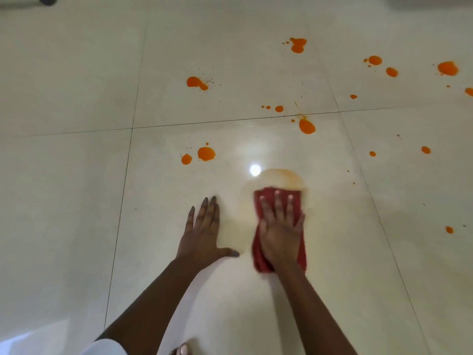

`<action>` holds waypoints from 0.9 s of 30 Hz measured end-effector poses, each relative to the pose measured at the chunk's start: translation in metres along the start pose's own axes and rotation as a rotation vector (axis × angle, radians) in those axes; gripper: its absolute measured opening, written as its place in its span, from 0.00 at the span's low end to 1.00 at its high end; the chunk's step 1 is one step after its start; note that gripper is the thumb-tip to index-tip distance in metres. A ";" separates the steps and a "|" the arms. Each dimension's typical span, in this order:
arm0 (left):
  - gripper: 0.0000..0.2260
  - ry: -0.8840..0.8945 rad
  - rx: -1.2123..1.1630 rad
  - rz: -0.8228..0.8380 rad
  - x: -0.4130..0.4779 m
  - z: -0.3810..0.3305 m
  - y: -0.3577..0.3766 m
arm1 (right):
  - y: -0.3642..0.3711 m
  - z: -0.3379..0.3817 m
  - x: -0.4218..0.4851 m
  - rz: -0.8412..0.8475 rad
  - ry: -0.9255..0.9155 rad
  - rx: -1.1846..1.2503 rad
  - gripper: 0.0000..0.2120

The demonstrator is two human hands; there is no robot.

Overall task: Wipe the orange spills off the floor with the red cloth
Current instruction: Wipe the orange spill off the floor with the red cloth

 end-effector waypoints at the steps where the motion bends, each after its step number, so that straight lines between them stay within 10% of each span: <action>1: 0.57 -0.003 -0.016 0.006 0.000 0.001 0.001 | 0.006 0.021 -0.008 0.024 -0.091 -0.019 0.26; 4: 0.56 0.008 -0.046 -0.028 0.001 0.001 -0.002 | 0.004 0.070 0.028 0.051 -0.312 -0.108 0.24; 11: 0.55 0.004 -0.099 -0.077 0.001 0.001 -0.004 | -0.015 -0.021 0.055 -0.049 0.160 0.006 0.25; 16: 0.55 0.021 -0.062 -0.044 0.001 0.000 -0.005 | 0.009 0.078 0.041 0.054 -0.250 -0.110 0.24; 23: 0.55 -0.009 -0.039 -0.010 0.000 -0.002 -0.006 | -0.015 -0.024 0.053 -0.020 0.146 0.020 0.26; 27: 0.56 -0.010 0.024 0.059 0.000 -0.004 -0.008 | 0.009 0.049 0.004 0.073 -0.183 -0.075 0.28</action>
Point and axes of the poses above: each hand's wrist, its own x-axis towards the middle knuckle, its own y-axis out of the palm, z = x × y, the point moved 10 cm from there along x, towards the middle knuckle, and after that the axes turned 14 degrees about y, right-handed, at the moved point
